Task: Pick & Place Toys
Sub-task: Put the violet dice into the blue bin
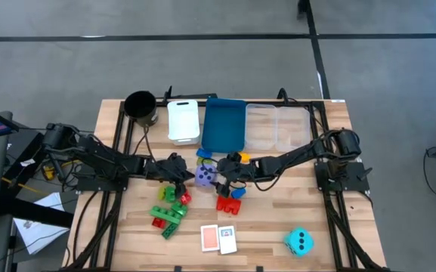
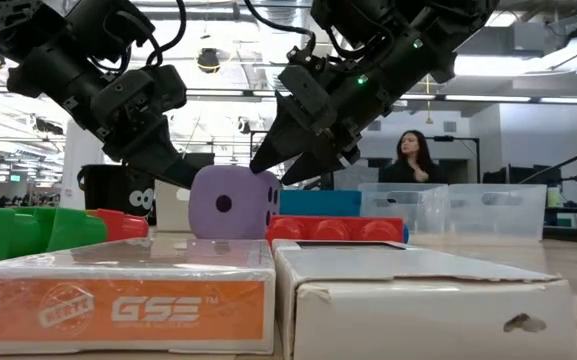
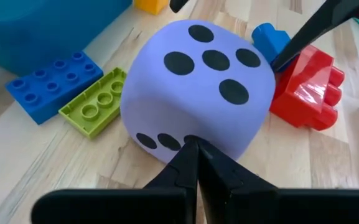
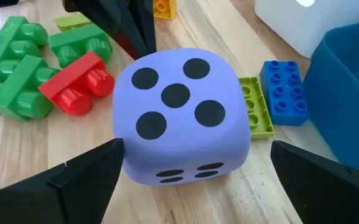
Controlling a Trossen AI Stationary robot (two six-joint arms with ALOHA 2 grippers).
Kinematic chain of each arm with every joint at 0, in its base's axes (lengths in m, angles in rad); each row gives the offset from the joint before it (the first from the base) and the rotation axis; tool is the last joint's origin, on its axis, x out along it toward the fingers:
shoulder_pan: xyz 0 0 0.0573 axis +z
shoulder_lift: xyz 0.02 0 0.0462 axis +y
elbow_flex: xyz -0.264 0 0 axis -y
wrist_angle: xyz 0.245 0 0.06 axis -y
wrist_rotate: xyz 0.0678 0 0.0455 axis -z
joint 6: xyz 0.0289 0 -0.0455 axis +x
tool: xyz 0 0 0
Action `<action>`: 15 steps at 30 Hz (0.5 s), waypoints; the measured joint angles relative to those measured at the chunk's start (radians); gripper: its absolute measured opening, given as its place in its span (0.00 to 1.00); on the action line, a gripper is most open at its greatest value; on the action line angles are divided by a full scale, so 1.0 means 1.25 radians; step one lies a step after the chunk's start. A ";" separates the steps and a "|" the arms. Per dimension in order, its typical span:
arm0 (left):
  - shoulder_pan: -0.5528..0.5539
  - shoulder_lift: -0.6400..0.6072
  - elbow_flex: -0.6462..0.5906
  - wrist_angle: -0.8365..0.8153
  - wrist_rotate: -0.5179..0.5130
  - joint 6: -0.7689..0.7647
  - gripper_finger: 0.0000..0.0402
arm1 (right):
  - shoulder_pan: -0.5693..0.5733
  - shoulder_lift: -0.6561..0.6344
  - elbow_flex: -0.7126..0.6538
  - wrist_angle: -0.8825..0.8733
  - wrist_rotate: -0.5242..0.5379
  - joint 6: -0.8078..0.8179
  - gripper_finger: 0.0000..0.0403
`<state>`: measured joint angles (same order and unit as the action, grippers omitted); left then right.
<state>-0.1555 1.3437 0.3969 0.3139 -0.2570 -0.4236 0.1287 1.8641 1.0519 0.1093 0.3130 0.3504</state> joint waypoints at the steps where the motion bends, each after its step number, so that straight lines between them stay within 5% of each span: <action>1: 0.000 0.000 0.000 0.001 0.000 0.000 0.00 | -0.001 0.000 0.000 0.000 -0.003 -0.001 0.99; 15: 0.000 0.000 0.000 0.020 0.000 0.001 0.00 | -0.027 0.000 0.000 0.003 -0.108 -0.038 0.99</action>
<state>-0.1556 1.3437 0.3969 0.3391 -0.2567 -0.4230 0.0948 1.8641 1.0519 0.1135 0.1778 0.3034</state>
